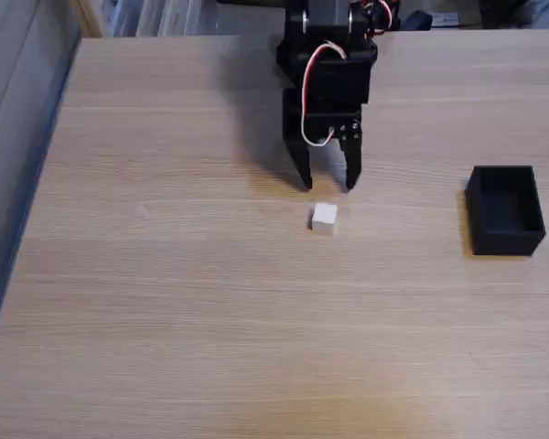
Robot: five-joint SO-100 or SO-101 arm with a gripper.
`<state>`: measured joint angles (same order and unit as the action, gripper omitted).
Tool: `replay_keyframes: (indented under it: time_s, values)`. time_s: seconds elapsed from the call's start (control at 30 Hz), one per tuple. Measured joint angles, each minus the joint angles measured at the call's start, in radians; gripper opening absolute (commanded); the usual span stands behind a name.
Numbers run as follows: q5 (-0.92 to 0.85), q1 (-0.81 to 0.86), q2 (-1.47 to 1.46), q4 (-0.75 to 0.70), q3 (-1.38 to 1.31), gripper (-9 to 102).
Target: Pick a white block and place it in the black box.
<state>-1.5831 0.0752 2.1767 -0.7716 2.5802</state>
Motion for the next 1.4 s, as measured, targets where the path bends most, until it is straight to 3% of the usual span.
replay_keyframes:
  time_s: [0.73, 0.83, 0.93, 1.2, 1.4]
  values:
    - [0.003, 0.014, -0.322, 0.094, -0.250, 24]
    - [-0.002, 0.028, -0.331, 0.098, -0.253, 18]
    - [-0.025, 0.034, -0.333, 0.094, -0.255, 0]
    - [-0.029, 0.012, -0.275, 0.084, -0.233, 0]
    - [-0.057, -0.048, -0.051, 0.037, -0.109, 0]
